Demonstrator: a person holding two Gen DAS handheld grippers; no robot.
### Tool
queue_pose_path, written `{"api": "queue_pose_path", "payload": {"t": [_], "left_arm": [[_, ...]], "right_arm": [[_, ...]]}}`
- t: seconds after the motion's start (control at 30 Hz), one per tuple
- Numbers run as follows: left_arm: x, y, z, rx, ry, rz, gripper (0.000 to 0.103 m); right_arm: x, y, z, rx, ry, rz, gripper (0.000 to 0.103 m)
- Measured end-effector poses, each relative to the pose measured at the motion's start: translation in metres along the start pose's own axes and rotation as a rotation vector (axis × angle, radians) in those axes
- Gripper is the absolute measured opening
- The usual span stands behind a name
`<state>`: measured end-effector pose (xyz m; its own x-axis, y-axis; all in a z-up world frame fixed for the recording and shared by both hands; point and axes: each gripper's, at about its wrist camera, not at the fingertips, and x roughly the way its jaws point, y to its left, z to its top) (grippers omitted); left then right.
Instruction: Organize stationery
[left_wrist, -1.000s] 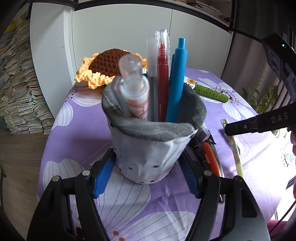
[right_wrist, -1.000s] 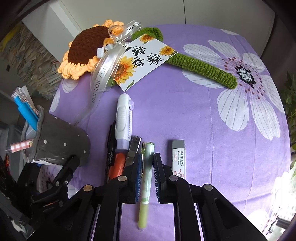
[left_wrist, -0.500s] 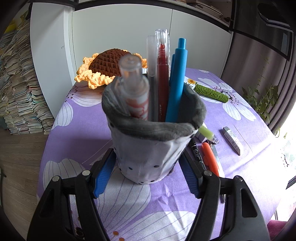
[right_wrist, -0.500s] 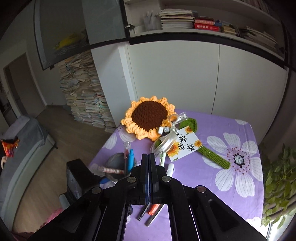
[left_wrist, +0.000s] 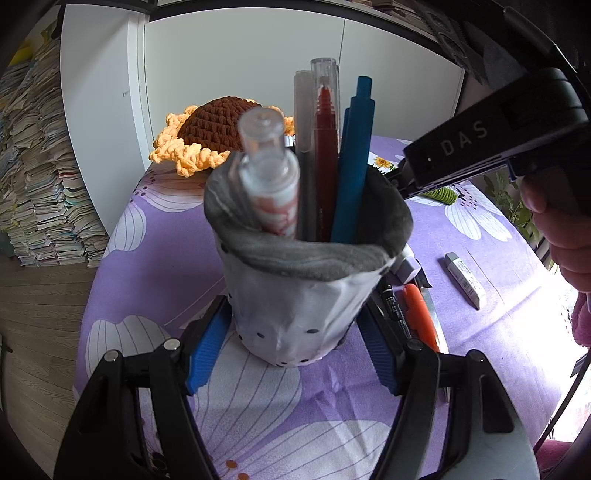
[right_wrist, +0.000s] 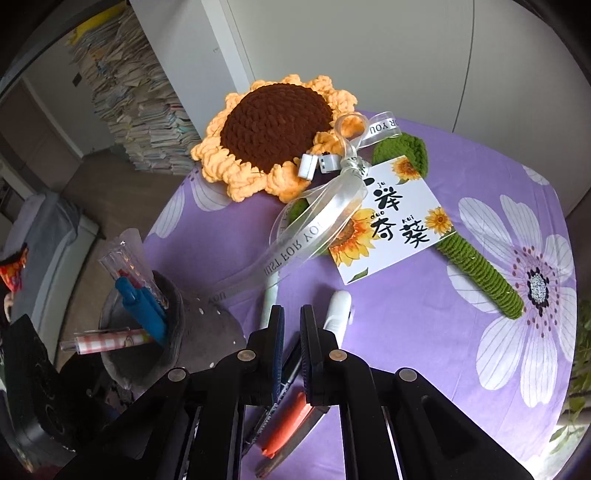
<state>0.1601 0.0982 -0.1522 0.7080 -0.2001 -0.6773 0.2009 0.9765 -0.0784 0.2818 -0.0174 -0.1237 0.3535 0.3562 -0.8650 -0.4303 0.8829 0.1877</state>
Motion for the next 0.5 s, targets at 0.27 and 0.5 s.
{"api": "queue_pose_path", "payload": {"t": [0.27,0.5], "left_arm": [[0.000,0.002,0.000,-0.007,0.004,0.005,0.071],[-0.002,0.005,-0.001,-0.027,-0.002,0.008,0.070]], "right_arm": [[0.040,0.011,-0.002,-0.019,0.100,0.021,0.007],[0.052,-0.002,-0.010,0.016,0.144,0.073,0.017]]}}
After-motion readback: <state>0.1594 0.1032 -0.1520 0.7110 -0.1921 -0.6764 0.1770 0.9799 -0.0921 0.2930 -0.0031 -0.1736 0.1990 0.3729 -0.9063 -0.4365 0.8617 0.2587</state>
